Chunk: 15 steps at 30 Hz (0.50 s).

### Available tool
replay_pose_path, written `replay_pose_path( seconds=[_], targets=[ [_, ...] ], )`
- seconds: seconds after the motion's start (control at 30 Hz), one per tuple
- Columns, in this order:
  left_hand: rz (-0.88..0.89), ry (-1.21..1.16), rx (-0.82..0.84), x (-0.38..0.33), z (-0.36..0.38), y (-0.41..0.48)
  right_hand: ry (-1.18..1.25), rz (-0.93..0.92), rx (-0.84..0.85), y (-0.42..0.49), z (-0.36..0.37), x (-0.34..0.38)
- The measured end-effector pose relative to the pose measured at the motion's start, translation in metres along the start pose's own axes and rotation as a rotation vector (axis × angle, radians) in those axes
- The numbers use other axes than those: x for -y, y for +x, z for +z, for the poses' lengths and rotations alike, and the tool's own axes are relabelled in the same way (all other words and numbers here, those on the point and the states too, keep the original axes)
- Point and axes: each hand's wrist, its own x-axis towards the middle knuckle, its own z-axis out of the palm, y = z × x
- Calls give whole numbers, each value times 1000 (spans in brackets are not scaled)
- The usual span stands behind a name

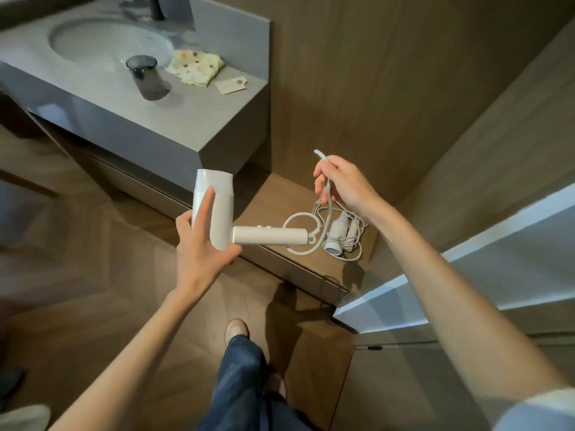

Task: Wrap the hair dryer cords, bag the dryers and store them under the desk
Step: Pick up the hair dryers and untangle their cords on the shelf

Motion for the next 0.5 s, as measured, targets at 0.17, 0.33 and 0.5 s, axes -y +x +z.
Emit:
replay_pose_path(
  seconds=[0.17,0.33,0.5],
  targets=[
    [6,0,-32,-2,-26,-5,28,-44,-84,-11,15,17],
    [7,-5,-13,0,-45,-2,34,-66,-129,-17,29,31],
    [32,31,71,11,-53,7,76,-2,-141,-20,48,28]
  ],
)
